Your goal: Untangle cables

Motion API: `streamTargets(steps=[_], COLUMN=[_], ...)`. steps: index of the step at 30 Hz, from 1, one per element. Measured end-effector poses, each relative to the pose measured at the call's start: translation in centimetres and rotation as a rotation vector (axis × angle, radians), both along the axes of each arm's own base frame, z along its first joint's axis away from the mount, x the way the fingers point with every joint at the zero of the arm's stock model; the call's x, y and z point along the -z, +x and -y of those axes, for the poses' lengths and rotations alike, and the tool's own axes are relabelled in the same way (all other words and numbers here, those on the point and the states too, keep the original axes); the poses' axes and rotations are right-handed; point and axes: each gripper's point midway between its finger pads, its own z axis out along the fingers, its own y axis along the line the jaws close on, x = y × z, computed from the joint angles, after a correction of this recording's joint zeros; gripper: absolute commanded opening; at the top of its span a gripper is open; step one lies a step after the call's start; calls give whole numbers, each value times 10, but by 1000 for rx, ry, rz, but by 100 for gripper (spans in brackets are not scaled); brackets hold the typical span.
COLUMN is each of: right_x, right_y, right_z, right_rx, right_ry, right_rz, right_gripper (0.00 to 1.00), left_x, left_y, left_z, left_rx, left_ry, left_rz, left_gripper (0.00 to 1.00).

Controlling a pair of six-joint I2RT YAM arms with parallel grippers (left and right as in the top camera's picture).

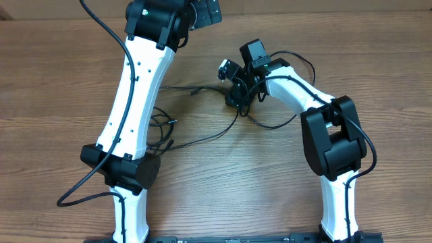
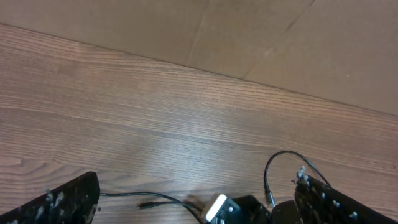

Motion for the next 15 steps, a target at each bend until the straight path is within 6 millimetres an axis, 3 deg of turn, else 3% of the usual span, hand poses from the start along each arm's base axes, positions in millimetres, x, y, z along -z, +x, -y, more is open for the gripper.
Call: streamTargets(steps=[3,6,9,15], right_x=[4,-5,-20,-29], right_y=[-16,-28,-29,-28], right_z=[6,8,2,-7], right_rx=[-3,-8,4,26], right_ry=[-29,-43,-15,29], right_rz=[-70,-105,-99,-97], right_gripper=[88,83,59,63], left_x=[2,3,4,7], left_y=[-1,-3,-4,-6], left_z=[-1,-1,-1,-2], left_rx=[0,0,0,0], left_ry=[4,7,8,14], left_rz=[-8,-17,-21,-36], left_gripper=[100,100,100,100])
